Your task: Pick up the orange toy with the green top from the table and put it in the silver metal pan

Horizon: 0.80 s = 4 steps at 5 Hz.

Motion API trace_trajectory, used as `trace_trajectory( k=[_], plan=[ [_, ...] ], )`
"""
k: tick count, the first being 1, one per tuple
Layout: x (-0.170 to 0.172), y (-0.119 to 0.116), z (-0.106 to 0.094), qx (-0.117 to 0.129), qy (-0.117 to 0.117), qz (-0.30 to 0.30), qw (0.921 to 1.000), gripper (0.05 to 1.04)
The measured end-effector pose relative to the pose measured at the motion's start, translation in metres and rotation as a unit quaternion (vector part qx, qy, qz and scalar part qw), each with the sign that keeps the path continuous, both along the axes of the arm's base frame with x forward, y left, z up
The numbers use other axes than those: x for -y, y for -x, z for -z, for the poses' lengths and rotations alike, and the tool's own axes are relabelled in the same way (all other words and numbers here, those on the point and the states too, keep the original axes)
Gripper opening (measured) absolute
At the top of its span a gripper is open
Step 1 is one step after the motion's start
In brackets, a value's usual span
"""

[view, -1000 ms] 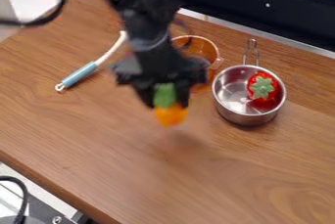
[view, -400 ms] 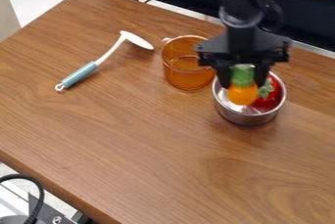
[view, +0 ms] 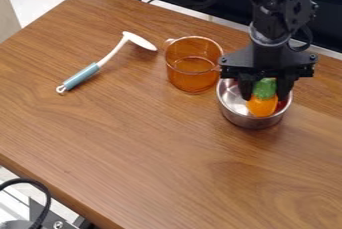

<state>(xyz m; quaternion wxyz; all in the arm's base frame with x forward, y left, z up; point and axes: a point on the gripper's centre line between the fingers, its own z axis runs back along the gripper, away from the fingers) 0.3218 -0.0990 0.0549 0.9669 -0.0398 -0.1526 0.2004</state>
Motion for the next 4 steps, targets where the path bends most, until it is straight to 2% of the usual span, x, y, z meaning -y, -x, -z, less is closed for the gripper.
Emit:
trace_trajectory(
  k=[3, 4],
  plan=[
    [-0.016, -0.003, 0.012, -0.032, -0.007, -0.032, 0.9990, 0.574],
    [-0.015, -0.006, 0.014, -0.034, -0.008, -0.035, 0.9988, 0.642]
  ],
)
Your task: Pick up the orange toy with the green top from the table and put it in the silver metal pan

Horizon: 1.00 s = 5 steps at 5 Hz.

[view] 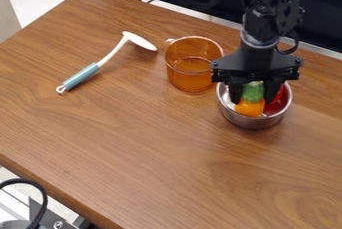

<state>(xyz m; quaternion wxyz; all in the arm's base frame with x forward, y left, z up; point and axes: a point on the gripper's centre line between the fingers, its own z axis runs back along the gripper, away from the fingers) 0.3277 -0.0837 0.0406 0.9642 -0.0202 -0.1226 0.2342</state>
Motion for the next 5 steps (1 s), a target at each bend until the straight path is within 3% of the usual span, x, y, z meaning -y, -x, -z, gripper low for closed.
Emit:
trace_trajectory(
  k=[1, 2, 3, 4, 5],
  plan=[
    [0.000, -0.002, -0.002, 0.003, -0.002, -0.002, 1.0000, 0.913],
    [-0.003, -0.002, -0.002, -0.005, 0.000, -0.002, 1.0000, 0.999],
    [-0.006, -0.002, -0.005, -0.013, 0.008, 0.003, 0.9999, 0.999],
    [-0.014, -0.003, -0.027, 0.018, 0.012, 0.013, 0.9997, 0.999],
    [-0.027, 0.013, -0.034, 0.030, -0.001, 0.055, 0.9980, 0.999]
  ],
)
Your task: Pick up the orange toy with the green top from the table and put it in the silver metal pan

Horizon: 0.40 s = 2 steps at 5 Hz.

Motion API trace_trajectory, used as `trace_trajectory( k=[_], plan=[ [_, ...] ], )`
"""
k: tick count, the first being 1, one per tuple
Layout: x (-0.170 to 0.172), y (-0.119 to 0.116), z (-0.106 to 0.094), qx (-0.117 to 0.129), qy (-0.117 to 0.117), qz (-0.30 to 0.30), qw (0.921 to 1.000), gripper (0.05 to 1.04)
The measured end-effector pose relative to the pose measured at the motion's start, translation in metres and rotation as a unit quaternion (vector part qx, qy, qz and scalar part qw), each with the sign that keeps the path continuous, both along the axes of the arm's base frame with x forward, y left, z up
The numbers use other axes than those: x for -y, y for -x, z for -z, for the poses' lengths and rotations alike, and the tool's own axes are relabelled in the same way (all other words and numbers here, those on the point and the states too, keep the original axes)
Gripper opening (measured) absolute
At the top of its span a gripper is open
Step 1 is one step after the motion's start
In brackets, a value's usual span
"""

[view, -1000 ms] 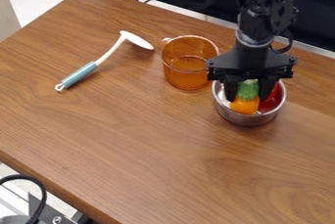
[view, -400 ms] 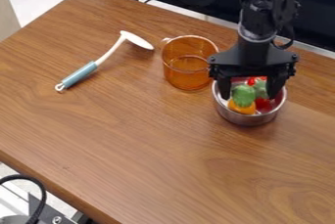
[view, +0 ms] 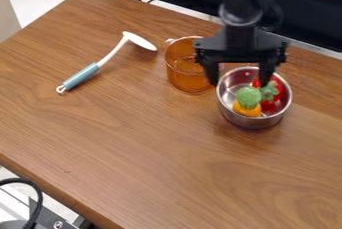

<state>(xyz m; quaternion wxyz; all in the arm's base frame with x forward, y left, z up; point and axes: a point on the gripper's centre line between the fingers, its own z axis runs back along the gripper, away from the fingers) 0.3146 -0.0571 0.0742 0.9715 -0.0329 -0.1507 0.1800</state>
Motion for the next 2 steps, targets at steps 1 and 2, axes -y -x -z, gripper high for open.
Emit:
trace_trajectory(
  k=[1, 2],
  plan=[
    [-0.018, 0.021, 0.001, 0.010, -0.005, 0.056, 0.9983, 0.999],
    [-0.063, 0.038, 0.008, 0.006, -0.026, 0.088, 0.9957, 0.999]
  ],
)
